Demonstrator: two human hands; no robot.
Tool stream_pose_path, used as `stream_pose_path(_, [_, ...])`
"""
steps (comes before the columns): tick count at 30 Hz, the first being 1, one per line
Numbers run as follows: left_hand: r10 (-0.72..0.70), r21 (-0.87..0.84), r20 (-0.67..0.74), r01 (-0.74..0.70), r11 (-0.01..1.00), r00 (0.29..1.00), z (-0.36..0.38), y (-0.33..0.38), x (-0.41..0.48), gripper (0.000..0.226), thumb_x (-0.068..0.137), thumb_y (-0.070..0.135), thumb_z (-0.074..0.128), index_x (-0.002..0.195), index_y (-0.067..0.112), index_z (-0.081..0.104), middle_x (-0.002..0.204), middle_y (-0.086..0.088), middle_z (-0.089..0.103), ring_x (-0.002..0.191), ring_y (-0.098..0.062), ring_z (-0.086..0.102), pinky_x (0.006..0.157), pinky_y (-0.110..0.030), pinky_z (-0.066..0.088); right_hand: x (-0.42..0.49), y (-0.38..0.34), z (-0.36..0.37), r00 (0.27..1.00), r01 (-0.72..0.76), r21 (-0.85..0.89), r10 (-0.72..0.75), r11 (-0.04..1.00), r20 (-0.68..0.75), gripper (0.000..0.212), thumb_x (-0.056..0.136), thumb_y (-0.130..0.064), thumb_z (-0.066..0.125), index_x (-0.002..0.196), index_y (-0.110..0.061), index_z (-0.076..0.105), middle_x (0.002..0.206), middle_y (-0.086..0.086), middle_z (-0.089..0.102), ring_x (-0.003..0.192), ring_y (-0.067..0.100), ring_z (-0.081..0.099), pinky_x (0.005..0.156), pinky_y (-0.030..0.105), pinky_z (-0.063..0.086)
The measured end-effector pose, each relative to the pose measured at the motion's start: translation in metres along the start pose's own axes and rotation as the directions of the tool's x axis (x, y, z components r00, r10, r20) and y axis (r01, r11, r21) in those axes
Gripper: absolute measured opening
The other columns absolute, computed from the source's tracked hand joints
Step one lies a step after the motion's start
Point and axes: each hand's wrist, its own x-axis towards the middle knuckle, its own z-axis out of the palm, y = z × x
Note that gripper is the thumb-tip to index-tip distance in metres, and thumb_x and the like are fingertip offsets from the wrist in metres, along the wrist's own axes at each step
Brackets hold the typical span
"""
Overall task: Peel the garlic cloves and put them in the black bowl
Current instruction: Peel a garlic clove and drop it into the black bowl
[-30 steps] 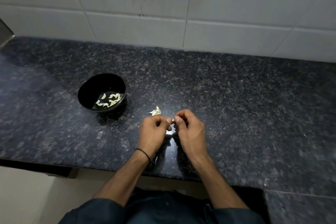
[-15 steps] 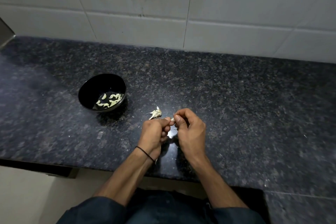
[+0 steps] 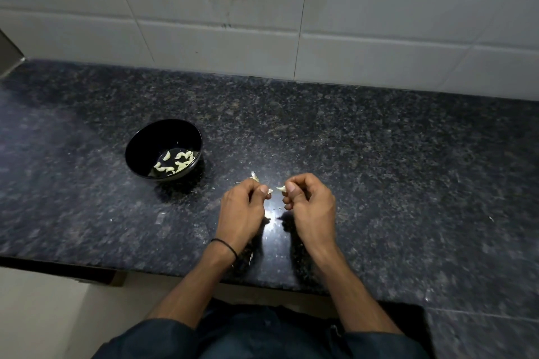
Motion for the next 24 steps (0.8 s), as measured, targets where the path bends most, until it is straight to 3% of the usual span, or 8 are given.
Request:
stream_pose_path(4, [-0.02, 0.006, 0.03, 0.019, 1.0, 0.999, 0.005, -0.004, 0.003, 0.012, 0.092, 0.019, 0.067, 0.081, 0.016, 0.072, 0.068, 0.009, 0.066, 0.066, -0.005, 0.06, 0.063, -0.023, 0.047, -0.001, -0.002, 0.001, 0.997, -0.08, 0.091, 0.078, 0.993, 0.025, 0.013, 0.099, -0.012, 0.062, 0.088, -0.016, 0.068, 0.074, 0.007, 0.072, 0.064, 0.014, 0.068, 0.057, 0.033, 0.059])
stream_pose_path(7, [-0.018, 0.0, 0.071, 0.018, 1.0, 0.997, 0.012, -0.006, 0.004, 0.008, 0.089, 0.013, 0.069, 0.087, 0.019, 0.073, 0.08, 0.01, 0.07, 0.075, -0.001, 0.062, 0.065, -0.012, 0.042, 0.0, -0.001, 0.002, 0.989, -0.149, 0.178, 0.143, 0.973, 0.049, 0.012, 0.099, -0.012, 0.062, 0.089, -0.011, 0.069, 0.074, 0.009, 0.072, 0.057, 0.013, 0.063, 0.049, 0.03, 0.054])
stream_pose_path(13, [0.018, -0.072, 0.097, -0.011, 0.997, 0.995, 0.012, -0.003, 0.003, 0.026, 0.093, 0.003, 0.055, 0.098, 0.02, 0.073, 0.095, 0.011, 0.071, 0.08, -0.001, 0.066, 0.067, -0.006, 0.043, 0.003, 0.007, 0.004, 0.982, -0.186, 0.225, 0.176, 0.956, 0.065, 0.012, 0.098, -0.016, 0.064, 0.088, -0.013, 0.069, 0.07, 0.005, 0.07, 0.056, 0.015, 0.06, 0.048, 0.03, 0.051])
stream_pose_path(18, [-0.012, -0.14, 0.095, 0.026, 0.99, 0.995, 0.012, -0.002, 0.004, 0.013, 0.095, 0.028, 0.065, 0.086, 0.025, 0.074, 0.082, 0.011, 0.072, 0.077, -0.01, 0.068, 0.073, -0.031, 0.053, 0.003, 0.008, 0.003, 0.984, -0.176, 0.172, 0.169, 0.969, 0.055, 0.016, 0.099, -0.017, 0.063, 0.084, -0.018, 0.07, 0.071, 0.005, 0.071, 0.057, 0.015, 0.061, 0.05, 0.044, 0.055])
stream_pose_path(21, [-0.043, -0.191, 0.091, 0.06, 0.98, 0.995, 0.012, 0.0, 0.006, 0.013, 0.091, 0.024, 0.071, 0.079, 0.022, 0.075, 0.077, 0.009, 0.074, 0.078, -0.013, 0.07, 0.075, -0.034, 0.056, 0.003, 0.007, 0.005, 0.986, -0.159, 0.142, 0.15, 0.977, 0.073, 0.018, 0.099, -0.016, 0.063, 0.083, -0.018, 0.071, 0.068, 0.005, 0.069, 0.057, 0.017, 0.062, 0.049, 0.049, 0.056])
stream_pose_path(24, [-0.051, -0.194, 0.06, 0.062, 0.979, 0.997, 0.011, 0.001, 0.008, 0.012, 0.088, 0.015, 0.073, 0.077, 0.019, 0.076, 0.074, 0.008, 0.074, 0.072, -0.005, 0.069, 0.072, -0.027, 0.054, 0.003, 0.007, 0.005, 0.985, -0.159, 0.094, 0.151, 0.983, 0.082, 0.018, 0.098, -0.017, 0.063, 0.082, -0.016, 0.07, 0.069, 0.006, 0.069, 0.057, 0.018, 0.064, 0.048, 0.052, 0.058])
